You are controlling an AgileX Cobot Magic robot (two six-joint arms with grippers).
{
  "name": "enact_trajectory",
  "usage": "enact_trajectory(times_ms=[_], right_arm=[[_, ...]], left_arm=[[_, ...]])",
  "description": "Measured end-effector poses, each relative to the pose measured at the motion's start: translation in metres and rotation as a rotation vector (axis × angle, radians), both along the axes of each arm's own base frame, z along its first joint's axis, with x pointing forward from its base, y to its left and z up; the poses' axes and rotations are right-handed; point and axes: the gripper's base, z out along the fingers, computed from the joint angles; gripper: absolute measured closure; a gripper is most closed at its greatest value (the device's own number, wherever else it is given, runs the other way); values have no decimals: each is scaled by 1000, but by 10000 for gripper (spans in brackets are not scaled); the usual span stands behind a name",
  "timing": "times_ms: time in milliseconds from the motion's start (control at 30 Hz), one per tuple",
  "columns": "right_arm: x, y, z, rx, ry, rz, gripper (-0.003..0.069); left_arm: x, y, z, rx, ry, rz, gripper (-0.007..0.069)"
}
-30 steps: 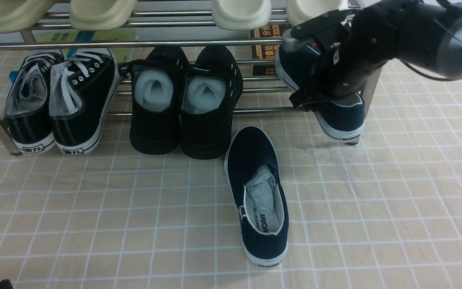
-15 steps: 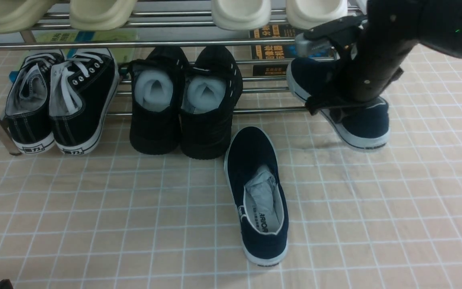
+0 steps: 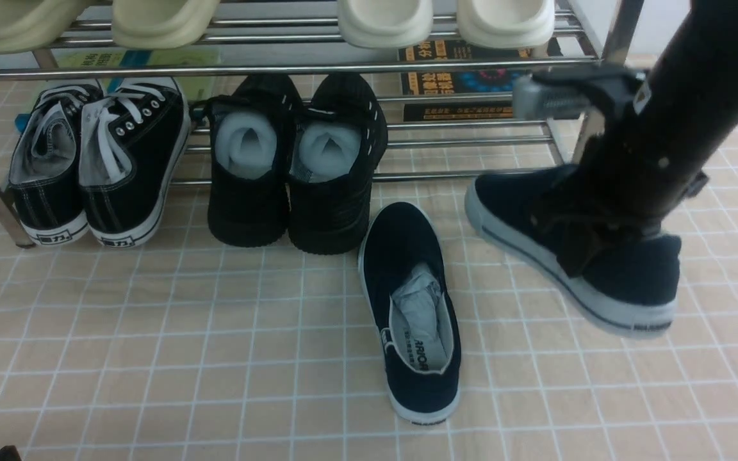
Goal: Take the shoes off the shelf from the light coffee tablecloth by hand.
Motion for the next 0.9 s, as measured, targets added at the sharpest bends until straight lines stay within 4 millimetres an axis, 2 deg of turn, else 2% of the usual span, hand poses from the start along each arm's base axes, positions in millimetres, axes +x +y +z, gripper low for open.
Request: enact_trajectory(times_ms=[33,133,333,733,900], right_arm=[[-2,0,-12,-4,27,-9,645],[0,-1,-21,4,1,-44,645],[9,2,-22,41,-83,-76,644],[24,15,-62,27,25,-89,644],[27,17,-73,21,49,-93,643]], left_arm=[[0,0,0,0,0,0,385],[0,0,0,0,0,0,385],[0,0,0,0,0,0,385],[0,0,0,0,0,0,385],[0,0,0,0,0,0,385]])
